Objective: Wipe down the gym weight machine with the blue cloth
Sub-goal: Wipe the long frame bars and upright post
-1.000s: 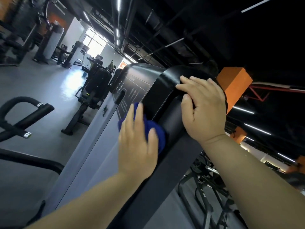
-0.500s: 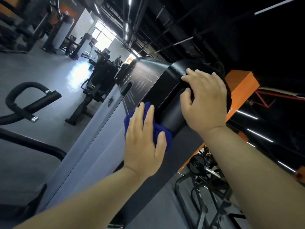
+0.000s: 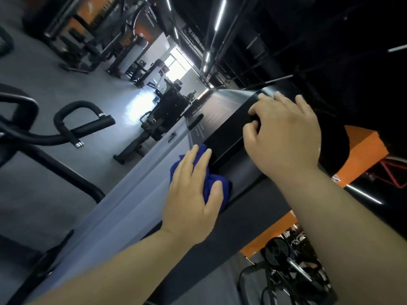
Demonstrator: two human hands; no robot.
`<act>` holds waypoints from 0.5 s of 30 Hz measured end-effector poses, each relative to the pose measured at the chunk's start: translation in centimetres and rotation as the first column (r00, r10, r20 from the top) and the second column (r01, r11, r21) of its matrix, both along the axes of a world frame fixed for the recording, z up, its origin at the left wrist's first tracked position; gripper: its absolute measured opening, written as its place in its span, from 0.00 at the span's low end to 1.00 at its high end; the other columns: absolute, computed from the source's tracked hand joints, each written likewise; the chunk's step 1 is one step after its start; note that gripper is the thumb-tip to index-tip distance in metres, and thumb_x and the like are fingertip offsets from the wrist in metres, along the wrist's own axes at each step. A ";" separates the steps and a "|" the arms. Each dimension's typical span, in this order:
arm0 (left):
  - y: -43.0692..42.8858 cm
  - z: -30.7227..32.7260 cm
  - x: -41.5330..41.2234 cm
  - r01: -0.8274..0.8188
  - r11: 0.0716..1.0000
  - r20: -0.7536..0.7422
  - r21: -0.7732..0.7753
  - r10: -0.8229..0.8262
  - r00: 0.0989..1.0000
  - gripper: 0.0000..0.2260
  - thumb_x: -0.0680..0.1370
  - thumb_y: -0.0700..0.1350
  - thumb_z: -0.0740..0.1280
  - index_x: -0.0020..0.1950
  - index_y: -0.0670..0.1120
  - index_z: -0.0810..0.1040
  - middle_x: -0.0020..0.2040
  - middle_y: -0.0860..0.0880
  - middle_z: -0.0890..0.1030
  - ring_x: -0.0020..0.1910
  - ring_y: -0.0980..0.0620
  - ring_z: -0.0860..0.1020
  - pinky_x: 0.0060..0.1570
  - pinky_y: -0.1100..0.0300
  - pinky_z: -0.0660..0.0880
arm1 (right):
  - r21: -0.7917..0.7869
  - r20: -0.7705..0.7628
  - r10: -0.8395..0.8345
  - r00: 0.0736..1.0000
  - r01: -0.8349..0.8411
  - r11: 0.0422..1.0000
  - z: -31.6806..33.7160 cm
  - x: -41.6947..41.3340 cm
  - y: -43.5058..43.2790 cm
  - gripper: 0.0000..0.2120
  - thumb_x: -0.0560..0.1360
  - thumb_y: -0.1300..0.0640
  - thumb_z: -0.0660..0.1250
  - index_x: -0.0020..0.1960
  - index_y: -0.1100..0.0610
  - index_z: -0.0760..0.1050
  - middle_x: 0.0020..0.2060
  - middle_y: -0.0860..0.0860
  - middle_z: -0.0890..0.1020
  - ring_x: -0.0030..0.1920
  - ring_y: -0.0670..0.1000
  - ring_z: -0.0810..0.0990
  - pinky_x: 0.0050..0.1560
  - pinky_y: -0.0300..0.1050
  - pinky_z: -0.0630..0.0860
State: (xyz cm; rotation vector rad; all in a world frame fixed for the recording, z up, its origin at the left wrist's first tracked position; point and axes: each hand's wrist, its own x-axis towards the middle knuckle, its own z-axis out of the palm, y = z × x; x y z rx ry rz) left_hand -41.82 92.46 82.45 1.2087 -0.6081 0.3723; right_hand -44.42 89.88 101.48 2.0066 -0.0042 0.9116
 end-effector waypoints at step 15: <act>0.5 -7.7 -0.6 -0.030 0.999 0.034 0.017 0.029 0.999 0.25 0.79 0.57 0.52 0.77 0.58 0.57 0.77 0.66 0.52 0.76 0.65 0.52 0.73 0.70 0.51 | -0.080 -0.287 -0.251 0.925 0.238 0.968 -4.2 1.3 1.6 0.22 0.77 0.52 0.52 0.63 0.58 0.76 0.67 0.53 0.76 0.74 0.56 0.66 0.76 0.61 0.51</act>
